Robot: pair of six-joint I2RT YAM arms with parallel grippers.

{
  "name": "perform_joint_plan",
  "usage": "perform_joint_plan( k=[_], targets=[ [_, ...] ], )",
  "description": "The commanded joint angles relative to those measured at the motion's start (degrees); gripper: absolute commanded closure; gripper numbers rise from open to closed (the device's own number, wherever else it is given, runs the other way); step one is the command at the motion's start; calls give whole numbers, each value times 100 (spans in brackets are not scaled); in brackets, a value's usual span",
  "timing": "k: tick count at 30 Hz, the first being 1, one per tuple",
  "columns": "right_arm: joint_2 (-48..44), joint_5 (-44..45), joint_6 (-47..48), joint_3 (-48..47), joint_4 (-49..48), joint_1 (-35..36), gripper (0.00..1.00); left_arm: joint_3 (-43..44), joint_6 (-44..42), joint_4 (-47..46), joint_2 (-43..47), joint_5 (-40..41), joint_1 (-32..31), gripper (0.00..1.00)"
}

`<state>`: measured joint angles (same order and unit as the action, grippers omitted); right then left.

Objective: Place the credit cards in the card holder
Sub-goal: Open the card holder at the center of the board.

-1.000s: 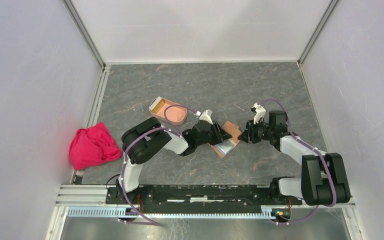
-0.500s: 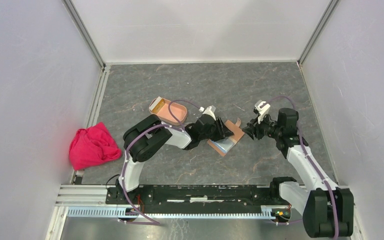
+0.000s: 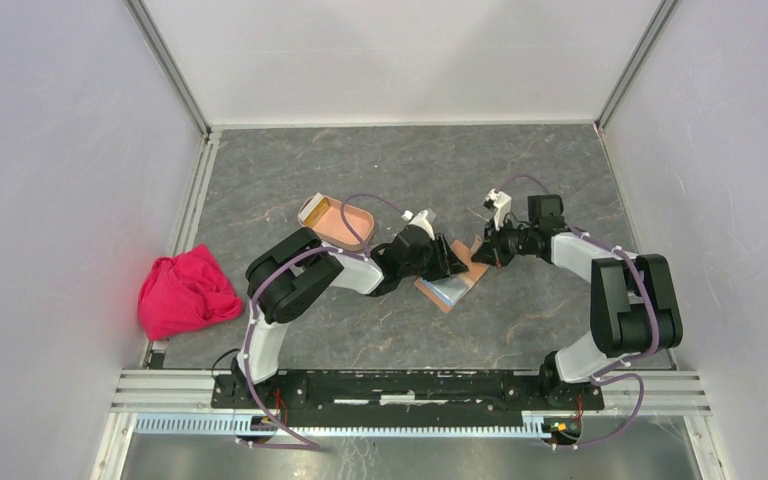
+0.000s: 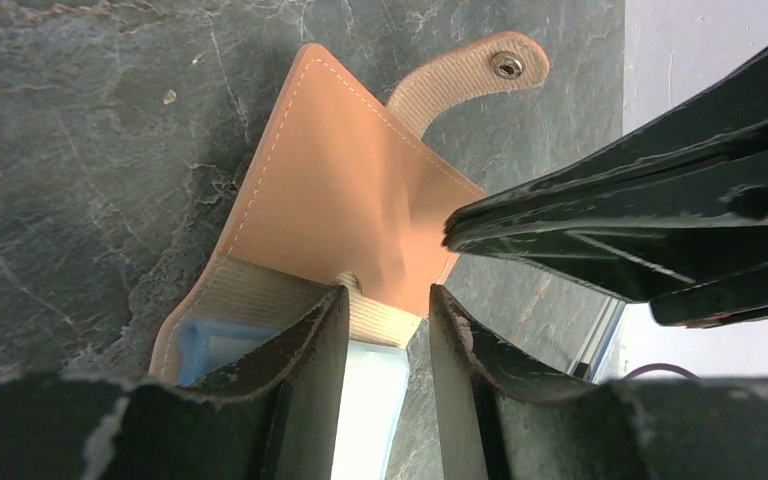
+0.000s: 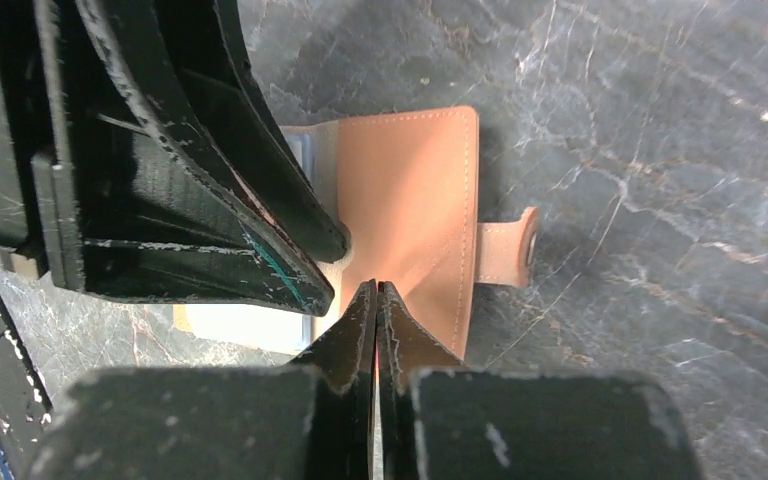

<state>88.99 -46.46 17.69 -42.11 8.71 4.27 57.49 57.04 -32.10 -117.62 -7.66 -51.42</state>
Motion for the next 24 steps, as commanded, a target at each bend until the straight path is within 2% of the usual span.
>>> perform_joint_plan(
  k=[1, 7, 11, 17, 24],
  targets=[
    [123, 649, -207, -2, 33, 70, 100, -201, -552, 739, -66, -3, 46, 55],
    [439, 1365, -240, -18, 251, 73, 100, -344, -591, 555, 326, -120, 61, 53],
    [492, 1326, -150, 10, 349, 66, 97, -398, -676, 557, 581, -114, 78, 50],
    [184, 85, 448, -47, 617, 66, 87, -632, -800, 406, 959, -170, 114, 48],
    [-799, -905, 1058, 81, 672, 71, 72, -993, -974, 344, 1560, -146, 111, 47]
  ],
)
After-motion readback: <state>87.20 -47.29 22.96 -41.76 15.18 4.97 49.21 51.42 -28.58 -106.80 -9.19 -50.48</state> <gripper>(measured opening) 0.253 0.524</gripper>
